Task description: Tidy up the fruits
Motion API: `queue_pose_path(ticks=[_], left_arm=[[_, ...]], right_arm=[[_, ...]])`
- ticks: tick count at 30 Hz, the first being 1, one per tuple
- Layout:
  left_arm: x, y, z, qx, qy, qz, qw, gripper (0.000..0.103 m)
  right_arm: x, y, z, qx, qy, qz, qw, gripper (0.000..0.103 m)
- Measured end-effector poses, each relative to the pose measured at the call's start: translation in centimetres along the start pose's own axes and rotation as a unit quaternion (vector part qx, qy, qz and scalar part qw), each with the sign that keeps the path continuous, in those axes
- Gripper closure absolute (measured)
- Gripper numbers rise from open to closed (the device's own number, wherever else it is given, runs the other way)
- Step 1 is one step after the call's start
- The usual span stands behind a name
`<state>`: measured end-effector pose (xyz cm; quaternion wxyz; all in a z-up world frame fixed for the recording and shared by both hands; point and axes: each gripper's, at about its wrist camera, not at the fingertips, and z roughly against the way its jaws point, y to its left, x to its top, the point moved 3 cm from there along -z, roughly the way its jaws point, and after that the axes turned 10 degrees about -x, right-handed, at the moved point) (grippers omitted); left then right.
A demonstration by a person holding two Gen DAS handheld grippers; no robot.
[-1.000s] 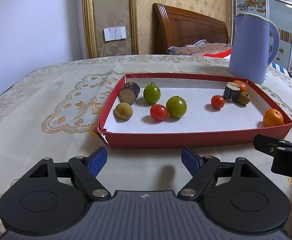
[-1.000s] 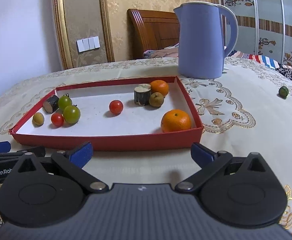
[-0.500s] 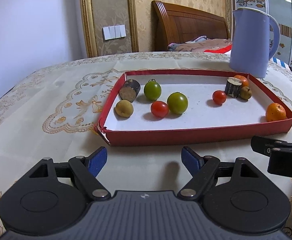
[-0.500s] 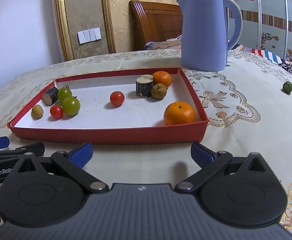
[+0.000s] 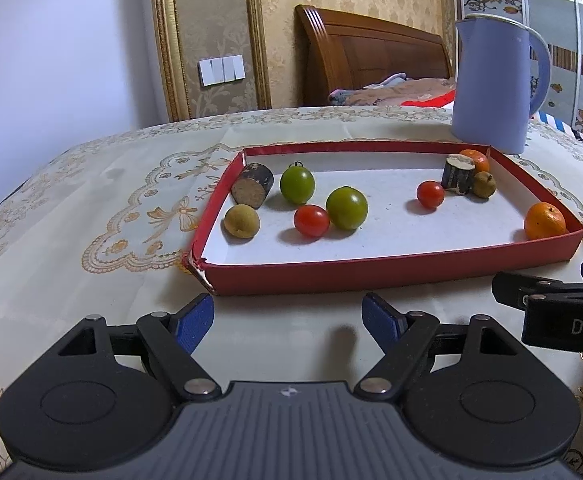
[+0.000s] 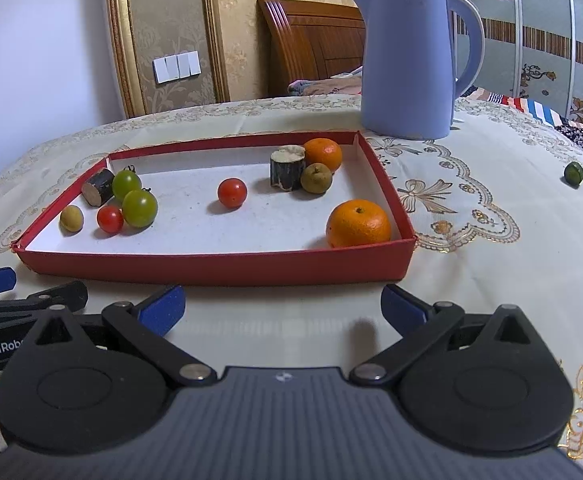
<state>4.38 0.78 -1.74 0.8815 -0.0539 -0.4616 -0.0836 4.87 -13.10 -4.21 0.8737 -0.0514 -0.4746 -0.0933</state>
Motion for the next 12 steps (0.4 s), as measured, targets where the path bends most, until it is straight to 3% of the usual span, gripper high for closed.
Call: queue_pose_path(ticks=[8, 12], left_arm=[[-0.2, -0.1, -0.6, -0.021, 0.018, -0.004, 0.9996, 0.022], [-0.3, 0.1, -0.9, -0.013, 0.026, 0.000, 0.9996, 0.022]], right_arm=[[0.0, 0.1, -0.4, -0.011, 0.010, 0.005, 1.000, 0.000], [-0.2, 0.4, -1.3, -0.025, 0.040, 0.016, 0.999, 0.000]])
